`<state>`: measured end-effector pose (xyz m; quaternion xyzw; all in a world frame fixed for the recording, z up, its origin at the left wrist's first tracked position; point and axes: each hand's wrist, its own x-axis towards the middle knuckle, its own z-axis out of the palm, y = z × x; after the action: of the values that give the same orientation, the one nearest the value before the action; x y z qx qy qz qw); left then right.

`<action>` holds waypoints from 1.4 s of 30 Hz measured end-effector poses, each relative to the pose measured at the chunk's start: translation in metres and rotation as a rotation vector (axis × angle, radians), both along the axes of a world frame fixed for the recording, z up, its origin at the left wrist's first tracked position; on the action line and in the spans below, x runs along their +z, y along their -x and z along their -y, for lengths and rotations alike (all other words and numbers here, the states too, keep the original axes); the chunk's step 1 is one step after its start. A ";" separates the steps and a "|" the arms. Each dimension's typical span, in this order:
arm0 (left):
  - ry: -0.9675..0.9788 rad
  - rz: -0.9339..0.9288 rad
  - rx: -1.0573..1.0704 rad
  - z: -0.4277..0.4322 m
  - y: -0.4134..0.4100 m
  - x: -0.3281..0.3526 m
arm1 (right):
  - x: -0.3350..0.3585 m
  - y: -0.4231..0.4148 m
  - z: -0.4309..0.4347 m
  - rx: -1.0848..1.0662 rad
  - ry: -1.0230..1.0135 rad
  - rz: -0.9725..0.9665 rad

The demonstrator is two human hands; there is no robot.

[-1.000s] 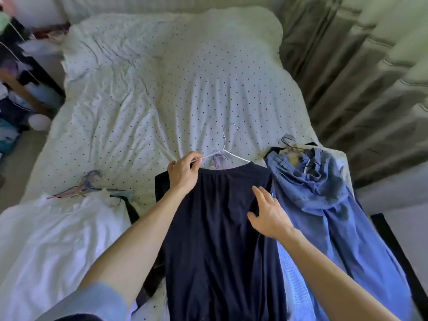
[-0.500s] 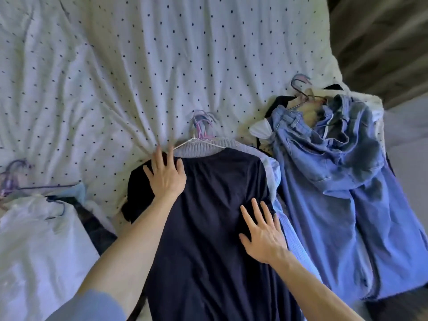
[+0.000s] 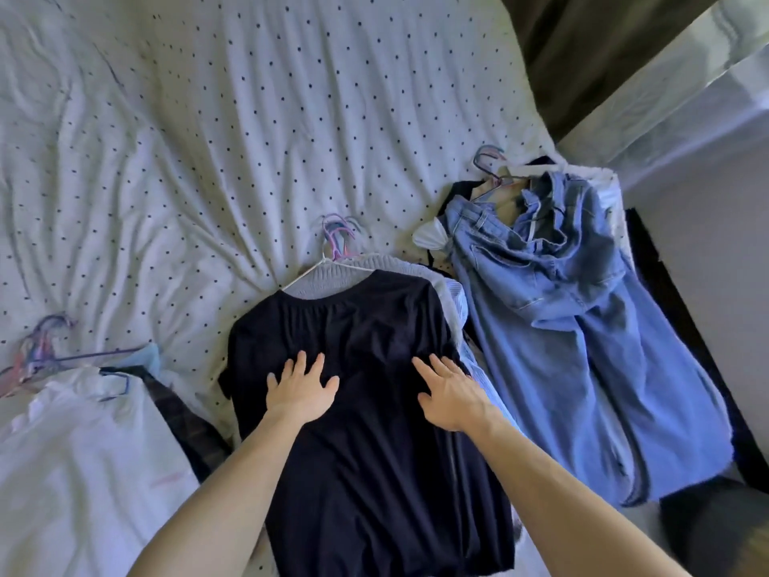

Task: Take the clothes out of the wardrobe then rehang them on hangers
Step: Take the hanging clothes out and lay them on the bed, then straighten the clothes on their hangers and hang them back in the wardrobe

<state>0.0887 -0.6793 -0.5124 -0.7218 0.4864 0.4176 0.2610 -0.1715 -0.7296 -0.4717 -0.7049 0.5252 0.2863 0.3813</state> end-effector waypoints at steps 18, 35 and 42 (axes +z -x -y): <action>0.284 -0.088 -0.336 -0.006 0.221 0.196 | 0.221 0.248 -0.117 -0.279 0.639 0.190; 0.626 -0.136 -0.343 0.073 0.313 0.224 | 0.229 0.352 -0.075 -0.433 0.717 0.201; 0.491 -0.096 -0.206 0.170 0.276 0.153 | 0.152 0.329 0.024 -0.351 0.546 0.100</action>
<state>-0.1871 -0.8496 -0.3592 -0.6897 0.6557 0.2919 0.0958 -0.5009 -0.7532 -0.3193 -0.6931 0.6764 0.0299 0.2473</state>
